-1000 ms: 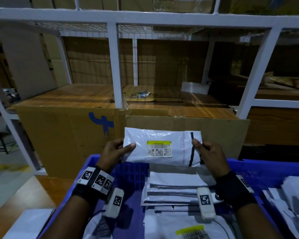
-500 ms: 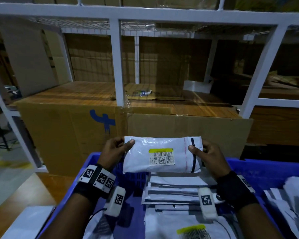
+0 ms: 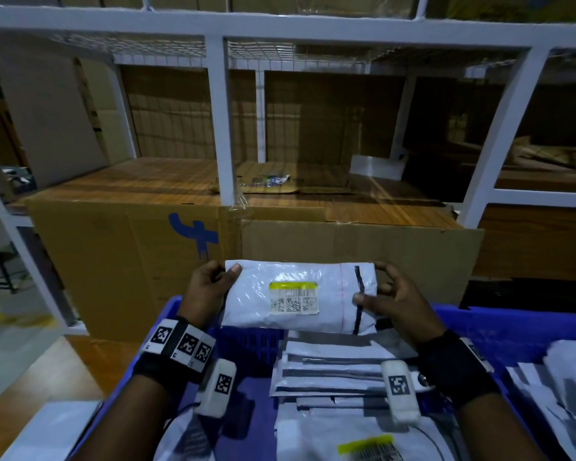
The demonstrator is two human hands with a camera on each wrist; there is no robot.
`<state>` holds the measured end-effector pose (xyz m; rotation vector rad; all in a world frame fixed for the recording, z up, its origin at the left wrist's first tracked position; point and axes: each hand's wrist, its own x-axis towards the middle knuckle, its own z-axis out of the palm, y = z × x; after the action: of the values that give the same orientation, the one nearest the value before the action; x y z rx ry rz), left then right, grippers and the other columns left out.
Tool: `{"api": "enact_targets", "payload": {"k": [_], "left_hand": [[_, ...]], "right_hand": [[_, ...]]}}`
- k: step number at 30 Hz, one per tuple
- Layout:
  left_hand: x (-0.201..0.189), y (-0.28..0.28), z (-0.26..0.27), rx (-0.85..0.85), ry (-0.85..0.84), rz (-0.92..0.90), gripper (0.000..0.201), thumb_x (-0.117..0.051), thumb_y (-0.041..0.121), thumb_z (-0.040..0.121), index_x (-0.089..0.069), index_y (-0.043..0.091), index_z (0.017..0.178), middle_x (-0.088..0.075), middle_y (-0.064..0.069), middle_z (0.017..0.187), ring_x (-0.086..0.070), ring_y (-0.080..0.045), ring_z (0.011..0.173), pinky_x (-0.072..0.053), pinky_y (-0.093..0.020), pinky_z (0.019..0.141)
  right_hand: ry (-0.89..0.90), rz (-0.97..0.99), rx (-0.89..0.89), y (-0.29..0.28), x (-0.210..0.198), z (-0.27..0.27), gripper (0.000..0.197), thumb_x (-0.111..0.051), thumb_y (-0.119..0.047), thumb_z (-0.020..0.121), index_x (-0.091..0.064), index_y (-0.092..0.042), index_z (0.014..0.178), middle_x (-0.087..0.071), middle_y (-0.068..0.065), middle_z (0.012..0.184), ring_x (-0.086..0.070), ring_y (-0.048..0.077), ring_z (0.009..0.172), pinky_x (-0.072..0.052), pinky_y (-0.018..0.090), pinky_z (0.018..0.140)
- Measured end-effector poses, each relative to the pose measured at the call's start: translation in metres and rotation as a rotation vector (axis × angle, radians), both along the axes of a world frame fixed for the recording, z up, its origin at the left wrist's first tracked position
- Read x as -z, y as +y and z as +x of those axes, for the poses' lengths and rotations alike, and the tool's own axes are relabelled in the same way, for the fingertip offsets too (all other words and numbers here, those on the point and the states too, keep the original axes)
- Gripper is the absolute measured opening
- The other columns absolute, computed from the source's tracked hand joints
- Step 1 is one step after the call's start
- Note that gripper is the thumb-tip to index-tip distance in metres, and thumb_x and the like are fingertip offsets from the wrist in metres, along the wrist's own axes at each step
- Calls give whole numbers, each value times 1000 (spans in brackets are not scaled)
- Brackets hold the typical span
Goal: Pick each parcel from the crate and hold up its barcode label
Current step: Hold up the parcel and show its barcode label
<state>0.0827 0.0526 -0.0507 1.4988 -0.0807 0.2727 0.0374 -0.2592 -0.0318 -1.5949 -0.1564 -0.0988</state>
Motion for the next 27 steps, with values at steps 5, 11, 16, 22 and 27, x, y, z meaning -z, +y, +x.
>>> {"api": "enact_targets", "payload": {"k": [5, 11, 16, 22, 27], "left_hand": [[-4, 0, -3, 19, 19, -36, 32, -62, 22, 91, -59, -10, 95, -62, -25, 84, -59, -30, 75, -47, -40, 67], [-6, -5, -12, 113, 112, 124, 19, -71, 13, 85, -68, 8, 103, -71, 1, 74, -63, -9, 58, -51, -23, 49], [-6, -8, -12, 95, 109, 99, 29, -71, 11, 85, -64, 7, 113, -73, 1, 78, -66, -8, 62, -53, -23, 50], [-8, -13, -17, 165, 144, 56, 49, -76, 3, 77, -52, 18, 118, -61, -1, 66, -61, -16, 62, -52, -27, 51], [3, -29, -22, 304, 188, 153, 41, -75, -7, 75, -54, -3, 111, -51, -3, 49, -50, -14, 40, -45, -24, 42]], "right_hand": [[-2, -60, 38, -4, 2, 1, 64, -76, 2, 77, -49, -27, 127, -75, 9, 97, -73, 27, 77, -55, 34, 52], [-54, -1, 120, -11, 6, 6, 70, -75, 6, 77, -45, -22, 134, -76, 8, 92, -69, 23, 70, -50, 31, 50], [-96, -4, 80, -15, 8, 4, 80, -75, 13, 73, -46, -28, 135, -75, 0, 100, -72, 22, 90, -59, 49, 70], [-107, 37, 165, -32, 18, 19, 40, -64, 7, 85, -67, -22, 113, -71, 18, 106, -63, 30, 84, -51, 44, 74], [-70, -43, 153, -60, 14, 21, 33, -61, 13, 82, -64, -3, 110, -64, 16, 112, -65, 12, 79, -55, 24, 66]]}}
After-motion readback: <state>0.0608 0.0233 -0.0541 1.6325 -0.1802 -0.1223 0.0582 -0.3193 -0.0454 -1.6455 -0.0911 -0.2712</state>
